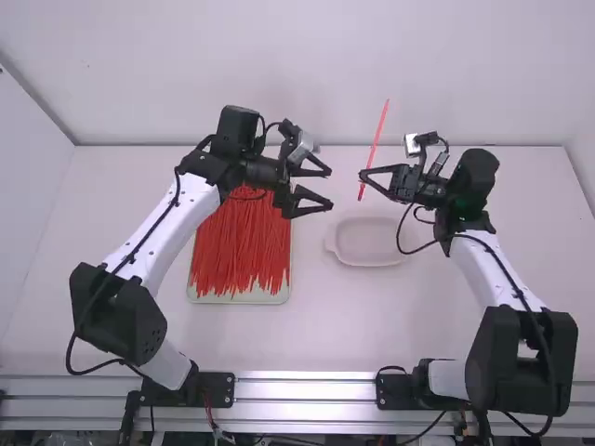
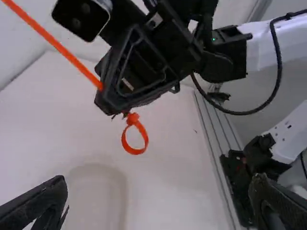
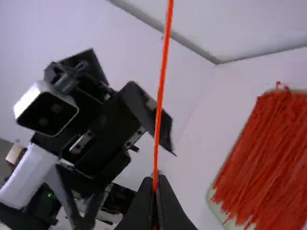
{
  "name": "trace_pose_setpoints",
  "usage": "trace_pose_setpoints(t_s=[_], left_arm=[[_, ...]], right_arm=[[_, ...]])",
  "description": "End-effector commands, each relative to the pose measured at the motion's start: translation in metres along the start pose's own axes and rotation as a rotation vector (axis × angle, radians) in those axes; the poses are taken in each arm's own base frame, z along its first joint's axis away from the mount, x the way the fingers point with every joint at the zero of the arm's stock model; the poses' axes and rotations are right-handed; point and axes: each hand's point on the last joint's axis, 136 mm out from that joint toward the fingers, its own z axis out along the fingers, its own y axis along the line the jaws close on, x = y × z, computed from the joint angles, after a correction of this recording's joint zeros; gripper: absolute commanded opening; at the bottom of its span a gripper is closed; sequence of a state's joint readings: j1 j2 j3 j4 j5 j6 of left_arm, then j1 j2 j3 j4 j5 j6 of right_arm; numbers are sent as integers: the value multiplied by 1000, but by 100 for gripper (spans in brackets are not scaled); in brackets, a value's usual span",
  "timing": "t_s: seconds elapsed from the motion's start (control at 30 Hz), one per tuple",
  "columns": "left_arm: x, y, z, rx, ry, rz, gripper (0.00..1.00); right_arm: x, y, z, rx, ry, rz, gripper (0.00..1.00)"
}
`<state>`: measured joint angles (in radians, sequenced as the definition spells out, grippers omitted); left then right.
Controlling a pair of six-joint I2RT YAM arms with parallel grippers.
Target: Fasten the cable tie
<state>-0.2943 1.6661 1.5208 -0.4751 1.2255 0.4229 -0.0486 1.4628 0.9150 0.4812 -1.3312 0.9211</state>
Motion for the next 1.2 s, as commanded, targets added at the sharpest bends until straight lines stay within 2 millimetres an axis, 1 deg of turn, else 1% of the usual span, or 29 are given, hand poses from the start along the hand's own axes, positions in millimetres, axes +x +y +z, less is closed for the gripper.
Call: trace_pose_setpoints(t_s=[0.0, 0.1, 0.17, 0.23, 0.3, 0.43, 0.57, 0.67, 0.73, 0.83, 0.87, 0.97, 1.0, 1.03, 1.1, 1.13, 1.17], left_arm=[[15, 6, -9, -11, 4, -51, 99], [26, 11, -15, -26, 12, -107, 99], [39, 16, -22, -40, 16, -164, 99], [46, 18, -24, -46, 18, -183, 99], [53, 17, -22, -43, 26, -204, 99], [59, 17, -22, -44, 36, -225, 99], [67, 25, -21, -103, 74, -252, 99], [66, 28, -25, -111, 68, -243, 99], [70, 33, -26, -141, 85, -244, 99], [79, 47, -32, -226, 128, -241, 99], [78, 50, -36, -241, 123, -237, 99], [71, 49, -41, -216, 83, -227, 99], [68, 48, -44, -202, 64, -227, 99], [68, 48, -44, -202, 64, -227, 99], [69, 50, -47, -209, 59, -239, 99], [69, 50, -49, -210, 58, -245, 99], [69, 50, -49, -211, 59, -245, 99]], right_arm=[[6, 2, 1, 0, 26, -187, 0], [14, -14, 0, 45, 31, -171, 0], [21, -35, -4, 130, 25, -147, 0], [24, -48, -9, 187, 17, -120, 0], [31, -62, -17, 253, 21, -86, 0], [46, -89, -27, 394, 42, -29, 0], [64, -122, -38, 620, 87, 11, 0], [69, -135, -37, 724, 108, -9, 0], [70, -143, -37, 804, 115, -33, 0], [67, -153, -37, 921, 101, -66, 0], [65, -156, -36, 958, 99, -97, 0], [61, -161, -32, 1010, 92, -147, 0], [60, -167, -30, 1036, 94, -164, 0], [60, -167, -30, 1036, 94, -164, 0], [62, -180, -26, 1060, 101, -152, 0], [65, -191, -24, 1072, 105, -127, 0], [66, -194, -24, 1074, 109, -121, 0]])
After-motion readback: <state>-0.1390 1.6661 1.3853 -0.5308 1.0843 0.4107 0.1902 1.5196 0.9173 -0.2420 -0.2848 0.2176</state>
